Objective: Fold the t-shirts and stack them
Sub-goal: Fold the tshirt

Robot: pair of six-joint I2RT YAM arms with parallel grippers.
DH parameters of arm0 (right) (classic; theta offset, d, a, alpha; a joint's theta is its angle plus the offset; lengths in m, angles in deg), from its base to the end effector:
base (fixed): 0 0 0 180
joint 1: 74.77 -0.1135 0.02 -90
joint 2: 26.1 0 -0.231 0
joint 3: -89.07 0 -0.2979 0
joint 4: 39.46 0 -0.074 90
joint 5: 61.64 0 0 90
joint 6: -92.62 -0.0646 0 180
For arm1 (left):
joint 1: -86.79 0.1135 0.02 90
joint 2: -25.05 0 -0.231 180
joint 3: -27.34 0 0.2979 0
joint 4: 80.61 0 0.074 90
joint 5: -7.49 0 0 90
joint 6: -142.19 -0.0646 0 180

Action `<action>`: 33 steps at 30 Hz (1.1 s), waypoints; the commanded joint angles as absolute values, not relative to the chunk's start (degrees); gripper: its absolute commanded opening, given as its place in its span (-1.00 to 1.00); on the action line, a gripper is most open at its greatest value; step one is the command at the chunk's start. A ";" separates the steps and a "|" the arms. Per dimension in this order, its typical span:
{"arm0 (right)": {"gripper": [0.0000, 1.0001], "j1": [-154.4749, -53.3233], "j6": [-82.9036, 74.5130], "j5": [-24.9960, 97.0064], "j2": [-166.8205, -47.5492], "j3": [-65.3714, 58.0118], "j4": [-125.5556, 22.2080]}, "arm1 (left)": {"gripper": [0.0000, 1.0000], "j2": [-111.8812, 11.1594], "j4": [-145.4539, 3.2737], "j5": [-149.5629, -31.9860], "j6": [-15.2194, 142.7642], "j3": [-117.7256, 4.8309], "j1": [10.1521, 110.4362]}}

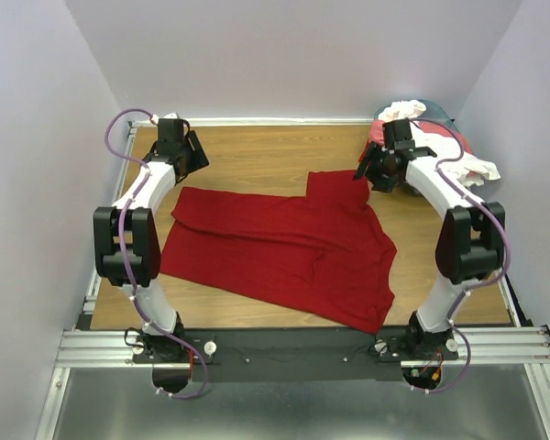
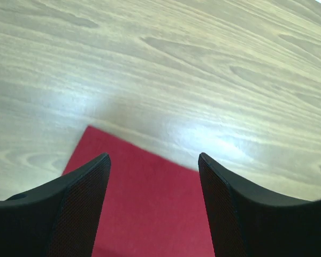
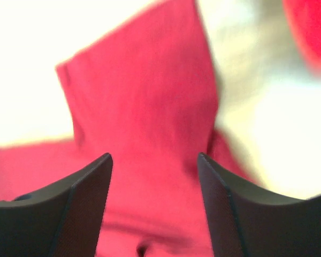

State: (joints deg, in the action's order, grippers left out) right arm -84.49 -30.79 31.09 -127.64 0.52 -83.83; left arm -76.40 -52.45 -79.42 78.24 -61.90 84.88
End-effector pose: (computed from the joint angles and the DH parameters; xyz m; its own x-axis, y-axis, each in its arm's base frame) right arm 0.4332 0.0773 0.1749 -0.7774 0.4249 -0.4639 0.2781 0.8936 0.3524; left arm 0.4624 -0.0119 0.1872 -0.5782 -0.4195 -0.6998 -0.2913 0.9073 -0.3032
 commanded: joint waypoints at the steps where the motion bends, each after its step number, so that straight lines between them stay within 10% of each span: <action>1: 0.37 -82.86 -26.74 28.63 -136.48 9.08 -86.23 | 0.49 -80.77 -48.33 -77.15 78.21 -66.00 85.39; 23: 0.06 -80.40 -22.43 25.99 -159.17 28.97 -85.88 | 0.49 -90.44 -44.82 -76.71 78.30 -76.74 85.39; 33: -0.67 -80.40 -21.64 26.35 -160.58 26.60 -85.80 | 0.44 -93.43 -43.42 -74.52 76.45 -77.53 85.39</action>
State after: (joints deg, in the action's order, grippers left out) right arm -80.51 -22.31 27.33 -158.22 27.47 -84.99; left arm -91.35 -45.70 -77.54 78.15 -76.26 85.23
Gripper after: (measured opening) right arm 0.202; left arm 0.736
